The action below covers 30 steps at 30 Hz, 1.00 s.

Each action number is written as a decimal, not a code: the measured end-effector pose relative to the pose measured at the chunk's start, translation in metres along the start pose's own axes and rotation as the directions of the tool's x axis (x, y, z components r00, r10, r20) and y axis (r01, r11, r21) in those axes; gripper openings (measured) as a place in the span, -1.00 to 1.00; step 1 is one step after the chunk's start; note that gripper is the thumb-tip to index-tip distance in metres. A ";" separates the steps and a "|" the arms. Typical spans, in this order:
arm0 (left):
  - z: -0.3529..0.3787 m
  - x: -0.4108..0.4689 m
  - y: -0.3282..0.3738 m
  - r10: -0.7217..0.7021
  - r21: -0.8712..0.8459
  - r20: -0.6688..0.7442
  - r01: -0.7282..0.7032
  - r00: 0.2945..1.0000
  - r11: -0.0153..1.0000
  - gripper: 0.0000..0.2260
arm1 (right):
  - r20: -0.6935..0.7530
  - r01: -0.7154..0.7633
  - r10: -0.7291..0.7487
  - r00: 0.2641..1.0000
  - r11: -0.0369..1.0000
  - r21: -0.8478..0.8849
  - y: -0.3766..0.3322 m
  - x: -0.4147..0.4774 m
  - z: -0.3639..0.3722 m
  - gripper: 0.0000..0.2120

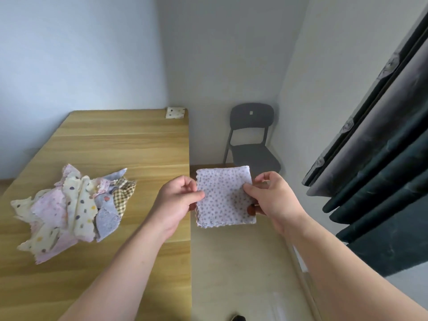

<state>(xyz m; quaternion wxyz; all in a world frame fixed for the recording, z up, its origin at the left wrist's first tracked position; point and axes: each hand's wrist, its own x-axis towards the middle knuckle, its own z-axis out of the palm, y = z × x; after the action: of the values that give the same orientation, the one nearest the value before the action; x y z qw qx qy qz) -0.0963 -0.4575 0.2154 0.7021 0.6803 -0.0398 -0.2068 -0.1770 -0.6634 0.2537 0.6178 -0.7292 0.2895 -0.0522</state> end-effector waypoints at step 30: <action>-0.014 0.439 0.052 0.034 0.287 -0.608 0.180 0.793 0.941 -0.60 | 0.763 0.302 0.058 0.644 0.897 -0.323 -0.120 0.543 0.138 -0.82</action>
<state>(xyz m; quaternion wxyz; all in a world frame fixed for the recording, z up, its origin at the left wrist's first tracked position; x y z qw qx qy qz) 0.3207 -0.5961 0.1658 0.5450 0.8191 0.1791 0.0039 0.3752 -0.7993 0.1801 0.5032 -0.8174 -0.0418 0.2773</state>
